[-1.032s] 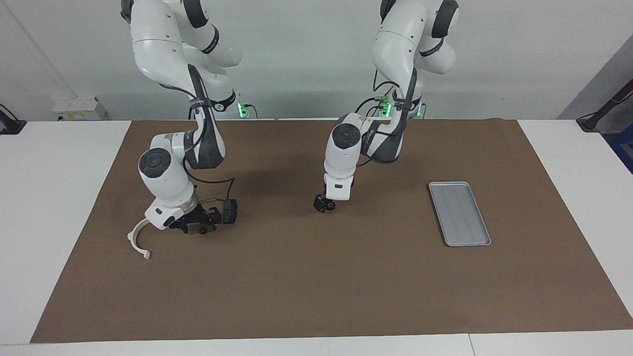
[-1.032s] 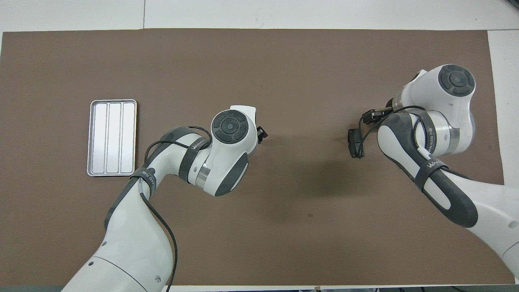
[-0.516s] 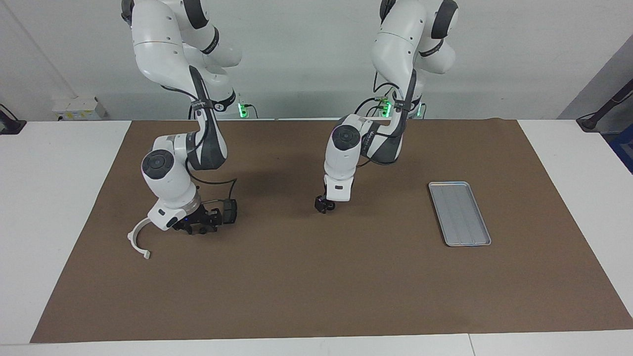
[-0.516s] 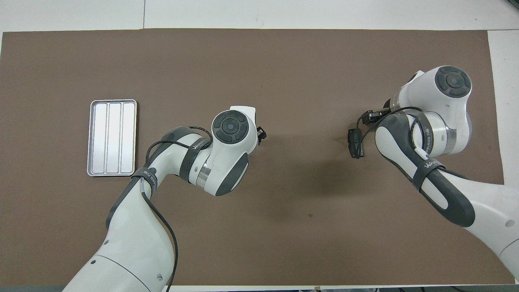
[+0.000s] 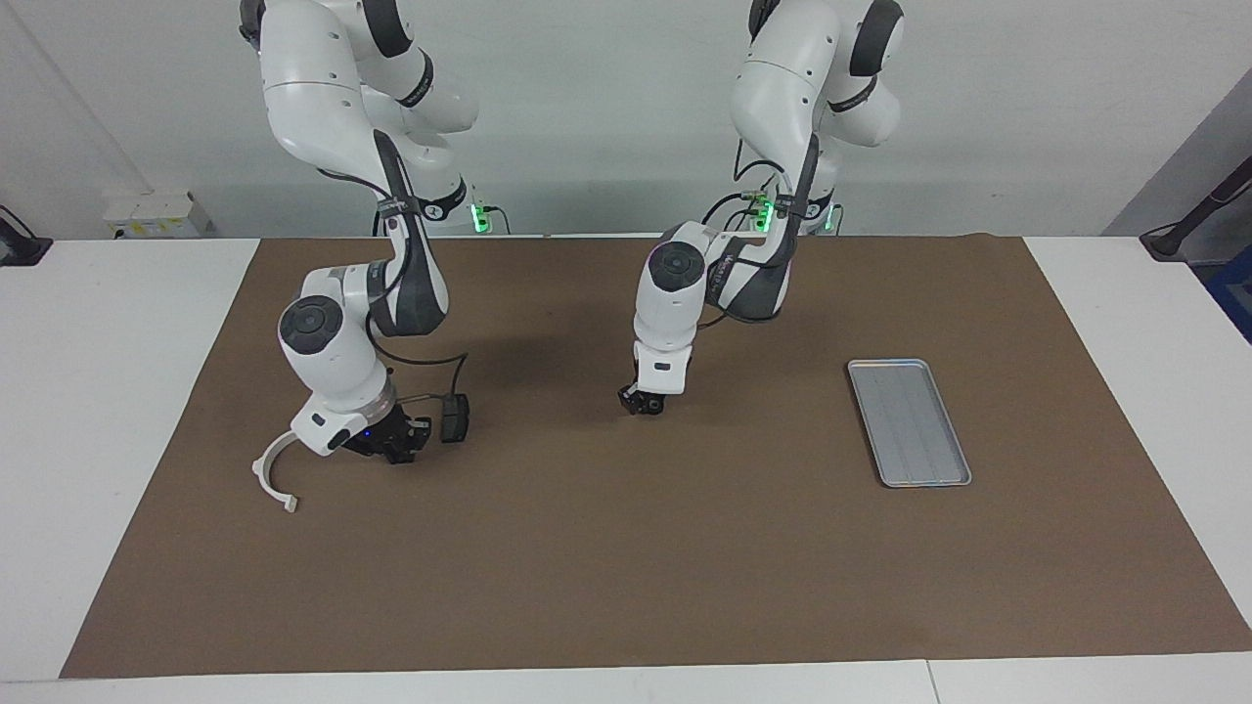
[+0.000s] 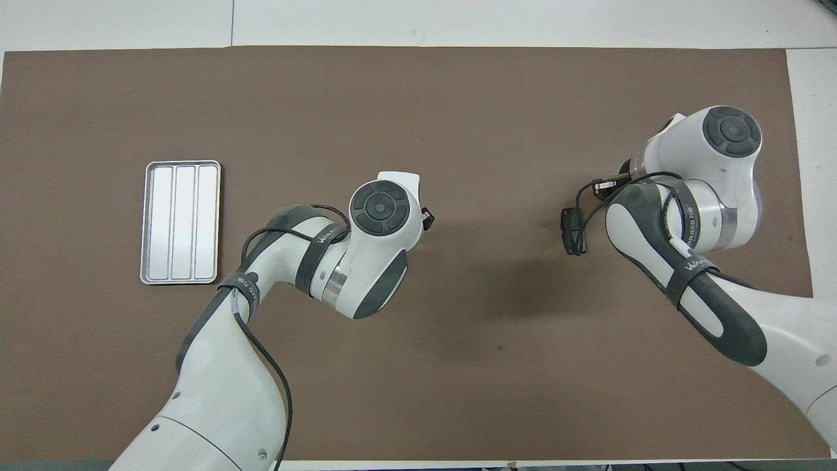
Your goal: Pick bearing gear from pile to tray
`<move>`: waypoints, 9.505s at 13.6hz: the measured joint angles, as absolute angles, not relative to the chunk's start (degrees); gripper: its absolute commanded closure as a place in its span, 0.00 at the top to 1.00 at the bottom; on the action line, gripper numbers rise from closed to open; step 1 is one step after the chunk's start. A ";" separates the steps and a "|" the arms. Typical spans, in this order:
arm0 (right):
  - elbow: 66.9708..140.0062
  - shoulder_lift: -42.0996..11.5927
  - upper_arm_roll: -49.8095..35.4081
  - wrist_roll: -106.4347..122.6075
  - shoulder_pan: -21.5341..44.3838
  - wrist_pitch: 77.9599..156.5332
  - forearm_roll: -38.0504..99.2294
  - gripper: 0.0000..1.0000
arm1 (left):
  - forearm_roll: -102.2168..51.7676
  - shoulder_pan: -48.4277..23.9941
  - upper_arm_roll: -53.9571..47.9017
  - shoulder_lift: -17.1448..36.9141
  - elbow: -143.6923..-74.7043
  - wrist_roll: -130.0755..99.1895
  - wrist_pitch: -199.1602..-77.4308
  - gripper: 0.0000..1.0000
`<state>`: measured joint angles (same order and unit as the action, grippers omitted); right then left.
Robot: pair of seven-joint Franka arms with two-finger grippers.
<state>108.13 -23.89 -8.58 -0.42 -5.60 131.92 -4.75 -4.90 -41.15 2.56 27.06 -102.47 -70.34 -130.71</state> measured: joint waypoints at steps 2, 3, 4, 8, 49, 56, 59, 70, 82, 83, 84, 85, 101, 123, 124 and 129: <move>107.04 -23.82 -8.64 -0.42 -5.57 131.43 -4.75 0.00 | -4.13 -41.29 2.56 27.12 -102.23 -70.34 -130.37 0.00; 105.48 -23.70 -8.70 -0.42 -5.53 129.70 -4.75 0.00 | -3.69 -41.34 2.57 27.12 -101.96 -70.34 -129.62 0.00; 103.24 -23.54 -8.80 -0.42 -5.46 126.94 -4.75 0.00 | -3.18 -41.38 2.59 27.13 -101.30 -70.35 -127.89 0.00; 94.63 -21.89 -9.86 -0.62 -4.99 117.30 -4.75 0.00 | -1.62 -40.70 4.10 27.12 -98.06 -70.63 -121.61 0.00; 93.54 -33.61 -10.07 -45.48 29.59 131.33 -5.53 0.81 | -1.13 -5.80 3.91 8.21 -126.75 -24.01 -133.56 1.00; 84.15 -30.89 -9.67 -46.01 28.63 119.11 -5.57 0.89 | -1.36 -12.17 3.48 8.24 -117.17 -30.43 -126.24 1.00; 80.82 -24.43 -9.40 -38.85 22.49 110.38 -5.71 0.94 | -1.40 -18.14 3.33 9.11 -115.02 -39.41 -126.24 1.00; 87.04 -9.69 -9.24 -1.37 -7.10 91.45 -5.12 1.00 | -1.72 -36.76 3.25 25.36 -99.53 -62.94 -126.81 1.00; 92.16 -2.43 5.63 -1.38 5.64 94.08 -2.40 1.00 | -1.85 -41.10 3.31 27.80 -101.07 -66.12 -128.87 0.88; 92.15 -2.43 8.02 -1.27 7.50 94.55 -2.40 1.00 | -1.86 -41.13 3.32 27.94 -101.06 -66.34 -129.01 0.88; 92.10 -2.43 8.88 -1.13 7.76 94.63 -2.40 1.00 | -1.86 -41.13 3.43 27.94 -101.03 -66.45 -129.12 0.87; 92.05 -2.43 9.34 -0.96 7.53 94.63 -2.40 1.00 | -1.86 -41.12 3.58 27.94 -100.97 -66.51 -129.30 0.86; 97.48 0.96 10.63 0.23 6.32 97.54 -2.31 1.00 | -1.87 -41.13 3.73 27.88 -100.86 -68.56 -129.86 0.32; 93.11 1.30 10.50 0.23 6.37 87.63 -1.20 1.00 | -1.78 -14.62 5.61 20.79 -100.03 -37.71 -120.38 0.10; 93.10 1.29 10.50 0.23 6.37 87.63 -1.20 1.00 | -1.79 -11.96 5.59 20.79 -100.06 -33.50 -120.43 0.10; 93.10 1.29 10.49 0.24 6.38 87.62 -1.20 1.00 | -1.79 -4.03 5.44 21.14 -100.25 -19.56 -123.05 0.06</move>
<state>93.10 1.29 10.49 0.24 6.38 87.62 -1.20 -1.79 -4.03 5.44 21.14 -100.25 -19.56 -123.05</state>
